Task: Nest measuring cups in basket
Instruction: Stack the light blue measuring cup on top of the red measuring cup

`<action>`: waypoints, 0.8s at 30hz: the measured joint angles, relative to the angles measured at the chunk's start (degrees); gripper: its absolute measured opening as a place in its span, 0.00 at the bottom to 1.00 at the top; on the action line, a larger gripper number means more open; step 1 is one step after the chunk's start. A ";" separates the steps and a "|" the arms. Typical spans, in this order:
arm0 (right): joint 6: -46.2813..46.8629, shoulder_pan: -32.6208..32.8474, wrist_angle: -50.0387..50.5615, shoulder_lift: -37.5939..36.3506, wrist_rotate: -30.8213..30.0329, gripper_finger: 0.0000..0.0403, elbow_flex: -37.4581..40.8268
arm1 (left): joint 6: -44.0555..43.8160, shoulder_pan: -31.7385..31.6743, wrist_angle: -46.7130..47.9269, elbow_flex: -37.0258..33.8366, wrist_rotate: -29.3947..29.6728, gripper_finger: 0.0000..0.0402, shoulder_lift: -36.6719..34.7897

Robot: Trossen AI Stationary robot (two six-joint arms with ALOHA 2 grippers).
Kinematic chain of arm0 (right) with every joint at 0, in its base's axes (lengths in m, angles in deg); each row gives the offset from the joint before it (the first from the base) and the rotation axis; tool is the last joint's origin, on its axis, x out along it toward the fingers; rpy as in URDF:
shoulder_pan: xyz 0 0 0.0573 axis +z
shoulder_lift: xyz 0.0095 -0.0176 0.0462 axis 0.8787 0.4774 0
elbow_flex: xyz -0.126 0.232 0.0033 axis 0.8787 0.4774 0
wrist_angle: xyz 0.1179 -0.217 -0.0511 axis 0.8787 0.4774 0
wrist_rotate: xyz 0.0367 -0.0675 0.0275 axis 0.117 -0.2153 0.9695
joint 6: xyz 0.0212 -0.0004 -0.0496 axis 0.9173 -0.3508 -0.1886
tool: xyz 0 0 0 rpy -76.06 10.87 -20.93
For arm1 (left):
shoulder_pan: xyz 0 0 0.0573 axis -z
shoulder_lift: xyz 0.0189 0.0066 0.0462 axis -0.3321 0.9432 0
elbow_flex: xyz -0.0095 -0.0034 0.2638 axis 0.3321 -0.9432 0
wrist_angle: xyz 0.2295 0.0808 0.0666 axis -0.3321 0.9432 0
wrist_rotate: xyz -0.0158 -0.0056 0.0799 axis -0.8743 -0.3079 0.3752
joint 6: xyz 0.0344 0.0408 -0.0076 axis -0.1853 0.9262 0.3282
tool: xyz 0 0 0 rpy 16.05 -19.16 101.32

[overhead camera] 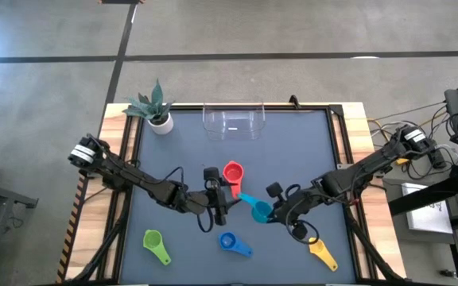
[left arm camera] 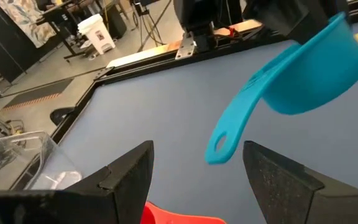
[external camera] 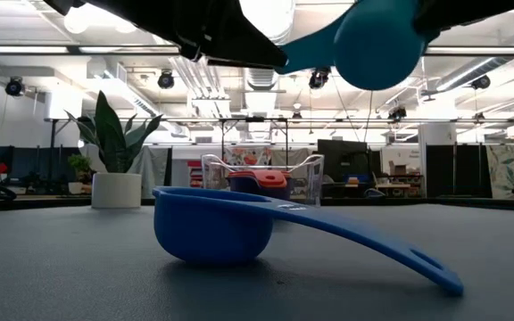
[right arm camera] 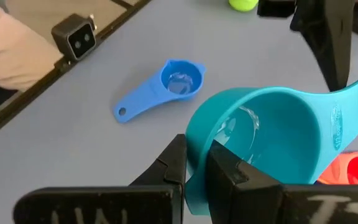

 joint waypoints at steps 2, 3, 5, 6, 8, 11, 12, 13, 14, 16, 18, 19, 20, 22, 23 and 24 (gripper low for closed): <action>0.09 -0.37 -0.52 0.20 0.86 0.06 0.00 | 0.01 0.00 -0.40 0.00 -0.01 0.58 0.39; 0.13 -0.58 -0.87 0.33 1.25 0.06 0.00 | 0.01 0.00 -0.47 0.00 -0.02 0.58 0.60; 0.49 -0.89 -0.76 0.51 1.29 0.06 0.00 | 0.11 0.00 -1.60 0.00 -0.02 0.57 1.18; 0.49 -1.15 -0.78 0.76 1.31 0.06 0.00 | 0.45 0.03 -2.02 0.00 -0.07 0.56 1.30; 0.69 -1.50 -1.02 1.08 1.31 0.06 0.00 | 0.99 0.13 -2.69 0.00 -0.07 0.52 1.69; 1.14 -1.88 -1.99 1.64 1.39 0.06 0.00 | 1.53 0.15 -2.72 0.00 -0.19 0.40 1.99; 1.14 -1.91 -2.19 1.72 1.43 0.06 0.00 | 1.52 0.15 -2.55 0.00 -0.62 0.35 1.99; 1.14 -1.91 -2.07 1.75 1.45 0.06 0.00 | 1.52 0.13 -2.51 0.00 -1.49 0.30 1.99; 1.13 -1.91 -2.04 1.77 1.47 0.06 0.00 | 1.48 0.11 -2.26 0.00 -1.94 0.25 1.99; 1.18 -1.91 -2.37 1.86 1.73 0.06 0.00 | 1.50 0.09 -1.89 0.00 -2.08 0.16 1.99; 1.31 -1.89 -2.42 1.86 1.70 0.06 0.00 | 1.62 0.09 -1.46 0.00 -2.61 0.07 1.99; 1.59 -1.89 -2.44 1.86 1.72 0.06 0.00 | 1.73 0.09 -1.15 -0.02 -2.94 0.04 1.99; 1.76 -1.89 -2.46 1.86 1.73 0.06 0.00 | 1.76 0.09 -1.06 -0.04 -3.18 0.02 1.99; 2.18 -1.89 -2.62 1.86 1.70 0.06 0.00 | 1.76 0.09 -1.09 -0.04 -3.43 0.02 1.99; 2.28 -1.89 -2.67 1.86 1.70 0.06 0.00 | 1.75 0.09 -1.09 -0.04 -3.43 0.02 1.99; 2.31 -1.89 -2.72 1.86 1.67 0.07 0.00 | 1.76 0.09 -1.07 -0.04 -3.43 0.02 1.99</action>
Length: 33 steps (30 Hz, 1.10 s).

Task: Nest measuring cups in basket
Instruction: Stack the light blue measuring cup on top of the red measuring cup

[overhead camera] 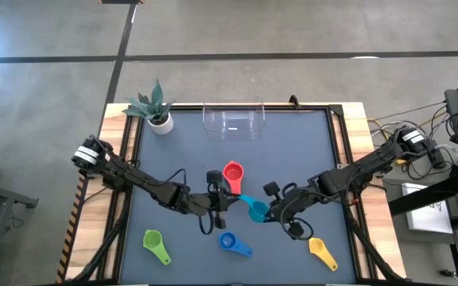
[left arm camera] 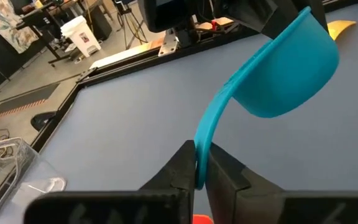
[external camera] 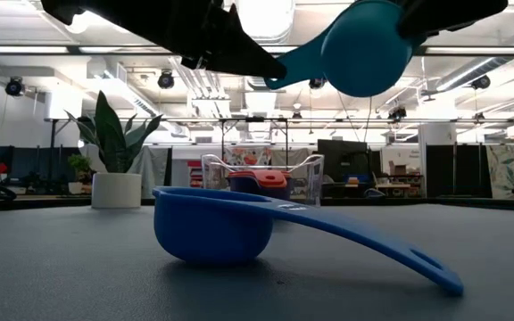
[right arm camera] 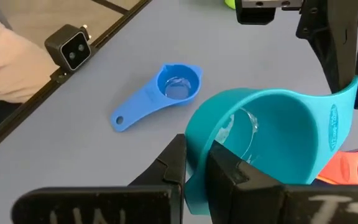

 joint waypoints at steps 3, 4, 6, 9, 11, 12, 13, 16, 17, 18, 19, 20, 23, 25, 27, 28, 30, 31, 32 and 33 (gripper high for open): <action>2.52 0.01 -0.39 -0.28 -2.57 0.11 0.00 | -0.07 -0.04 0.90 0.00 0.30 0.01 0.00; 3.13 -0.14 -0.24 -0.52 -2.79 0.13 0.00 | -0.28 -0.04 2.13 0.00 0.45 0.00 -0.11; 3.76 -0.35 0.68 -1.28 -2.99 0.19 -0.09 | -1.59 0.07 5.83 0.00 1.61 0.00 -0.70; 4.71 -0.36 2.44 -2.86 -4.27 0.31 -0.20 | -4.51 0.10 10.89 0.06 2.33 0.00 -2.41; 4.72 -0.28 3.29 -3.77 -6.61 0.38 -0.20 | -5.09 0.04 11.90 0.07 3.08 0.00 -3.17; 4.59 -0.27 3.38 -4.25 -7.68 0.42 -0.22 | -5.05 0.04 11.95 0.07 3.36 0.00 -3.37; 4.18 -0.28 3.54 -4.54 -8.56 0.45 -0.22 | -4.94 0.02 11.90 0.07 3.48 0.00 -3.52; 3.42 -0.28 4.26 -4.98 -11.14 0.52 -0.22 | -5.68 0.07 14.29 0.07 4.44 0.00 -4.63; 3.42 -0.26 4.96 -5.08 -12.57 0.54 -0.22 | -6.63 0.07 16.13 0.07 5.62 0.00 -5.17; 3.42 -0.26 5.51 -5.20 -14.11 0.55 -0.22 | -7.92 0.09 18.23 0.07 6.86 0.00 -5.86; 3.56 -0.28 6.26 -5.31 -15.71 0.56 -0.22 | -9.50 0.09 20.89 0.07 8.22 0.00 -6.51; 3.93 -0.28 7.48 -5.49 -17.49 0.56 -0.24 | -11.29 0.07 23.28 0.07 9.57 0.00 -7.17; 5.43 -0.28 10.58 -5.73 -22.53 0.55 -0.24 | -16.88 0.07 29.11 0.07 12.78 0.00 -9.00; 6.19 -0.28 12.02 -5.80 -25.74 0.55 -0.24 | -20.14 0.04 32.16 0.46 13.67 0.00 -9.74; 6.35 -0.28 12.26 -5.81 -27.68 0.54 -0.24 | -23.12 0.07 36.44 1.91 15.35 0.00 -9.75; 6.31 -0.28 12.09 -5.81 -28.03 0.53 -0.24 | -24.23 0.07 38.41 2.79 16.20 0.00 -9.37; 6.31 -0.28 11.97 -5.81 -28.07 0.53 -0.24 | -25.54 0.30 42.86 5.25 18.81 0.00 -8.01; 6.29 -0.28 12.00 -5.81 -28.07 0.52 -0.23 | -26.18 0.33 45.78 6.41 20.40 0.00 -6.78; 6.30 -0.28 11.99 -5.81 -28.07 0.52 -0.22 | -26.68 0.36 48.76 7.70 21.84 0.00 -5.38; 6.32 -0.28 11.93 -5.81 -28.07 0.51 -0.22 | -27.34 0.39 51.61 9.07 23.08 0.00 -3.70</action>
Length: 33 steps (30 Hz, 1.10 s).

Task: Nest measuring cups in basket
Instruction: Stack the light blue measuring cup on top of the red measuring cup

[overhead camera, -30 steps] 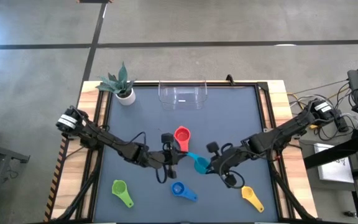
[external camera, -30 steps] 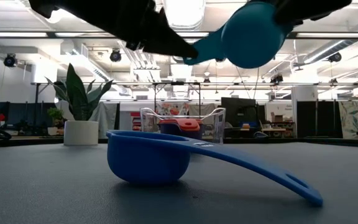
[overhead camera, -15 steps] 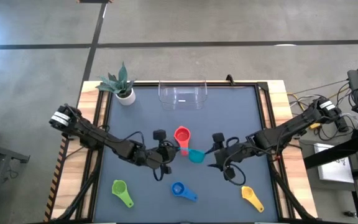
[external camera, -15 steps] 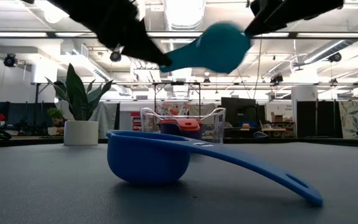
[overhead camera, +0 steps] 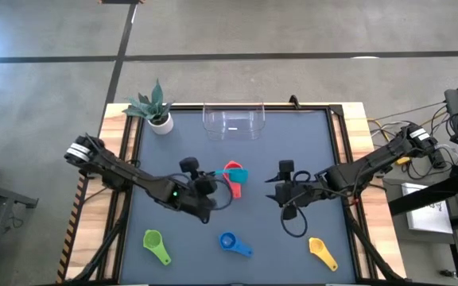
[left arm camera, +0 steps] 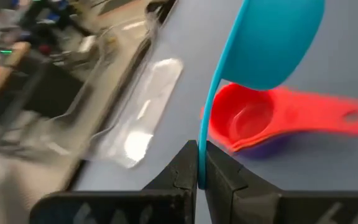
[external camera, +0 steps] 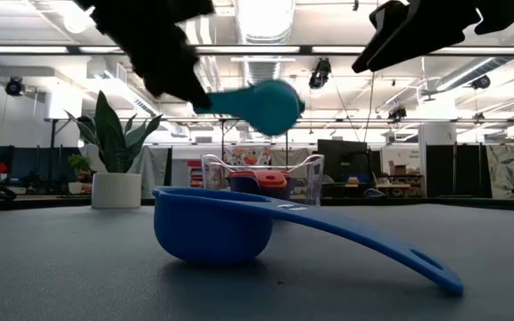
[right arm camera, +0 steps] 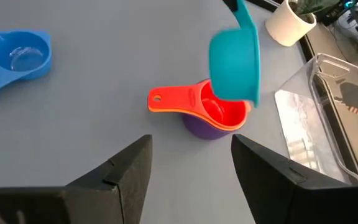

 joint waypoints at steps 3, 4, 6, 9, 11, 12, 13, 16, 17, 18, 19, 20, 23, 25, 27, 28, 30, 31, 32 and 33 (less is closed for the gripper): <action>0.38 0.00 0.12 0.00 0.02 0.51 0.04 | -1.43 0.03 7.55 4.12 3.71 0.00 5.18; 0.40 0.00 0.16 0.00 0.02 0.50 0.04 | -2.16 0.09 9.43 5.40 5.61 0.00 6.94; 0.40 0.02 0.16 0.00 0.02 0.50 0.04 | -4.37 0.29 14.37 7.68 9.46 0.00 10.35; 0.47 0.02 0.25 0.00 0.02 0.50 0.13 | -7.32 0.57 20.59 11.33 13.20 0.00 14.76; 0.49 0.02 0.33 0.00 0.03 0.50 0.15 | -9.08 0.71 24.48 13.44 13.94 0.00 17.49; 0.50 0.02 0.48 0.00 0.03 0.50 0.16 | -10.16 0.77 25.81 14.26 14.12 0.00 18.77; 0.51 0.02 0.50 0.00 0.04 0.50 0.17 | -11.14 0.85 27.33 14.88 14.16 0.00 19.99; 0.53 0.02 0.50 0.00 0.04 0.50 0.22 | -13.99 1.39 30.32 16.12 14.34 0.00 22.54; 0.53 0.02 0.51 0.00 0.04 0.50 0.26 | -15.29 1.63 31.41 16.22 14.47 0.00 23.11; 0.57 0.02 0.52 0.00 0.04 0.50 0.26 | -16.59 1.77 32.53 16.19 14.49 0.00 23.72; 0.56 0.02 0.53 0.00 0.07 0.50 0.28 | -18.01 1.90 33.14 16.11 14.51 0.00 24.21; 0.49 0.02 0.53 0.00 0.07 0.50 0.28 | -19.42 1.97 33.90 16.09 14.47 0.00 24.62; 0.40 0.02 0.53 0.00 0.09 0.50 0.31 | -21.21 1.97 34.74 16.00 14.41 0.00 25.10; 0.38 0.02 0.53 0.00 0.10 0.50 0.31 | -21.23 1.92 34.65 16.02 13.46 0.02 25.18; 0.40 0.02 0.51 0.00 0.10 0.50 0.34 | -21.22 1.92 34.72 16.13 12.46 0.07 25.19; 0.40 0.02 0.52 0.00 0.11 0.50 0.37 | -21.22 1.95 34.53 16.16 11.97 0.10 25.19; 0.40 0.02 0.49 0.00 0.10 0.50 0.43 | -21.22 1.95 34.45 16.25 11.87 0.17 25.19; 0.40 0.02 0.49 0.00 0.11 0.50 0.44 | -21.22 1.95 34.42 16.38 11.86 0.21 25.19; 0.40 0.02 0.47 0.00 0.10 0.50 0.44 | -21.22 1.98 34.36 16.56 11.87 0.26 25.19; 0.40 0.02 0.44 0.00 0.11 0.50 0.46 | -21.23 2.04 34.35 16.78 11.87 0.30 25.19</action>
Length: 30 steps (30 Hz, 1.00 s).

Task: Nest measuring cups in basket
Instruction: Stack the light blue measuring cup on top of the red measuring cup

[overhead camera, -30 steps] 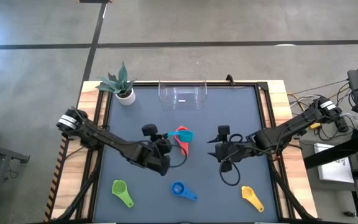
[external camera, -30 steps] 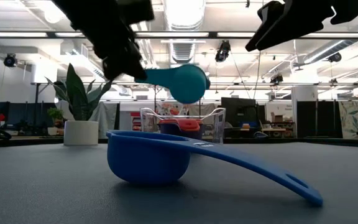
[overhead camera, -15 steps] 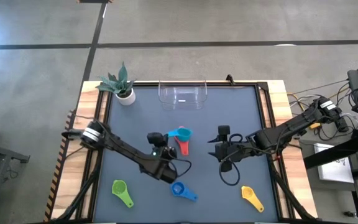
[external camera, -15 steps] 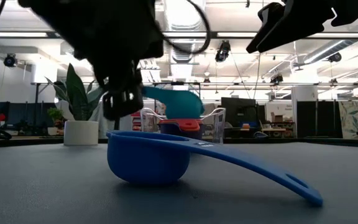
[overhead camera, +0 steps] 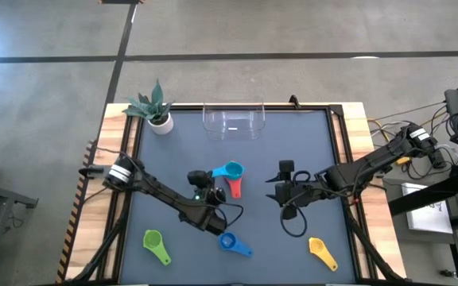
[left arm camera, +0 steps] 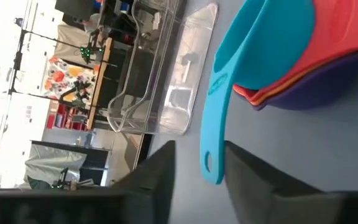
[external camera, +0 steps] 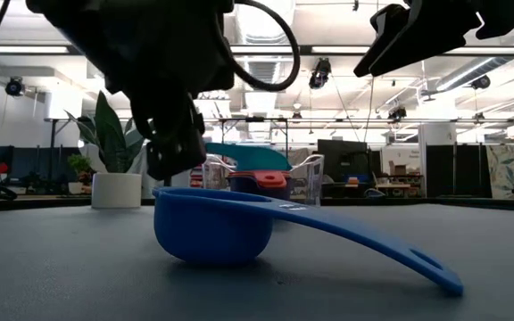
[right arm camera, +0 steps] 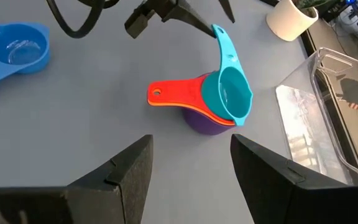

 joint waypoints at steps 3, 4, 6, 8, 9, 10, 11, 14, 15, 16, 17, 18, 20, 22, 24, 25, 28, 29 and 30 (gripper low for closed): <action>0.01 0.00 -0.06 0.00 0.00 0.50 0.00 | 0.01 0.33 0.03 1.22 -0.12 0.44 0.00; 0.00 0.00 -0.06 0.00 0.00 0.50 0.00 | 0.01 0.59 0.05 1.89 -0.38 0.48 0.00; 0.03 0.00 -0.19 0.00 0.01 0.50 0.07 | 0.69 1.17 0.03 3.25 -2.11 0.55 -0.02; 0.27 0.00 -0.19 0.00 0.07 0.50 0.18 | 2.22 2.19 -0.14 4.23 -3.13 0.60 -0.02; 0.46 0.00 -0.19 0.00 0.07 0.50 0.25 | 2.54 2.88 -0.14 4.54 -2.85 0.62 -0.02; 0.50 0.00 -0.17 0.00 0.09 0.50 0.35 | 2.40 3.74 -0.21 4.77 -2.05 0.63 -0.02; 0.49 0.00 -0.17 0.00 0.09 0.50 0.47 | 1.79 4.63 -0.05 4.90 -0.88 0.64 -0.03; 0.54 0.00 -1.07 0.00 0.09 0.50 1.13 | -2.46 7.06 2.15 4.68 2.39 0.64 -1.30; 0.60 0.00 -1.54 0.00 0.09 0.50 1.46 | -5.45 7.73 4.30 4.41 3.19 0.63 -2.21; 0.63 0.00 -2.05 0.00 0.11 0.50 1.85 | -9.39 8.32 7.01 4.14 3.66 0.62 -3.25; 0.64 0.00 -2.59 0.00 0.14 0.50 2.29 | -14.15 8.92 10.37 3.88 4.04 0.61 -4.31; 0.66 0.00 -3.26 0.00 0.16 0.50 2.72 | -19.55 9.51 13.67 3.42 4.82 0.59 -5.50; 0.66 0.00 -5.18 0.00 0.26 0.50 3.72 | -29.92 10.55 18.43 1.69 7.36 0.57 -8.40; 0.44 0.00 -6.68 0.00 0.32 0.50 4.45 | -35.13 10.74 18.30 -1.04 9.04 0.53 -11.68; -0.05 0.00 -8.40 0.00 0.31 0.50 4.93 | -35.09 9.40 15.01 -3.88 7.33 0.50 -14.22; -0.27 0.00 -9.10 0.00 0.31 0.50 5.04 | -33.51 8.41 12.08 -5.48 6.30 0.49 -15.14; -0.52 0.00 -10.46 0.00 0.31 0.50 5.14 | -26.33 6.23 -0.44 -10.71 5.01 0.44 -17.51; -0.83 0.00 -10.47 0.00 0.29 0.50 5.14 | -23.26 5.78 -5.22 -12.47 4.94 0.42 -18.46; -1.04 0.00 -10.52 0.00 0.28 0.50 5.14 | -19.97 5.33 -9.99 -14.37 4.90 0.41 -19.49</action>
